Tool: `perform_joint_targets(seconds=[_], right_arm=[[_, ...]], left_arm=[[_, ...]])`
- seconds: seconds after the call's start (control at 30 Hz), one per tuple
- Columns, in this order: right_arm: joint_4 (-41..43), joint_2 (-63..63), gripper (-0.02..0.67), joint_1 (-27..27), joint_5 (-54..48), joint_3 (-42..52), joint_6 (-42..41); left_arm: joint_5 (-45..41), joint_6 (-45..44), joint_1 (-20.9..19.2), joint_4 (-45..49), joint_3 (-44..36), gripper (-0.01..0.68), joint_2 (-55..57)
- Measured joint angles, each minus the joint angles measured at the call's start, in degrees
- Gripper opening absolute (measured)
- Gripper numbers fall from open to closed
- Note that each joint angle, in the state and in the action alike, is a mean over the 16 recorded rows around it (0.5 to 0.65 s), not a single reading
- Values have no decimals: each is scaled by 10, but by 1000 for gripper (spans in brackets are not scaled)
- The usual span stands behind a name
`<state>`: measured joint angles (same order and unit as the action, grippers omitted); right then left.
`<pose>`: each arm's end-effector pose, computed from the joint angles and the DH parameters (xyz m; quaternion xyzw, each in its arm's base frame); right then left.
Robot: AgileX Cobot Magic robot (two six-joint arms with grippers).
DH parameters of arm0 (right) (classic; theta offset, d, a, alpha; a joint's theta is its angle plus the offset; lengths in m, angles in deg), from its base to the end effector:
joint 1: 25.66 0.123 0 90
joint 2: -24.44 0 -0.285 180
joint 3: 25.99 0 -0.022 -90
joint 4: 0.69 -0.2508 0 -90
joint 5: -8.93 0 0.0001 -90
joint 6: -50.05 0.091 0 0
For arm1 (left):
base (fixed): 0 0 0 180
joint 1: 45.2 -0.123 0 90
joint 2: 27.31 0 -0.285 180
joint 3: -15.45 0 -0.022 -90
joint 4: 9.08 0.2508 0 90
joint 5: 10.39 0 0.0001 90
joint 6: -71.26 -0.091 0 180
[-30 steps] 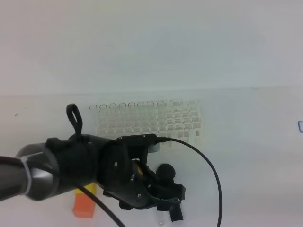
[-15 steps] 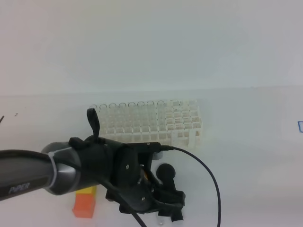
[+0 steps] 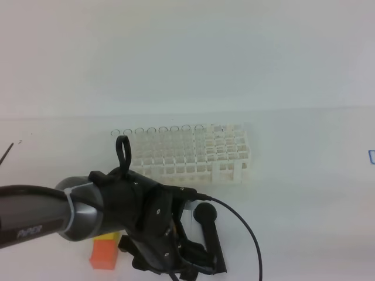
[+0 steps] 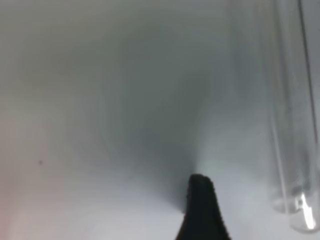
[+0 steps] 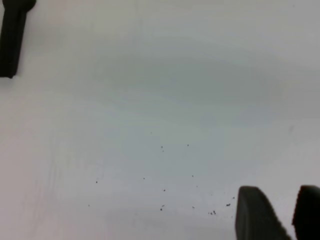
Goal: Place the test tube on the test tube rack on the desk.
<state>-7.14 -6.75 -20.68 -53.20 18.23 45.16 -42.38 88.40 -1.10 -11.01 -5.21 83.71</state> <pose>0.0536 0.0137 0.2884 -0.0736 0.9278 0.0562 0.3615 0.2356 -0.2306 0.1514 0.2182 0.9655 -0.0817 0.1167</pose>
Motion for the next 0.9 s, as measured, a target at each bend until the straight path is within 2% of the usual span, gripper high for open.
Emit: perform_joint_targets(seconds=[0.27,0.9], right_arm=[[-4,0,190,0,0,0,0],[-11,0,190,0,0,0,-1]], left_arm=[[-17,14,0,24,0,441,0],[-33,32,0,39,5,277,21]])
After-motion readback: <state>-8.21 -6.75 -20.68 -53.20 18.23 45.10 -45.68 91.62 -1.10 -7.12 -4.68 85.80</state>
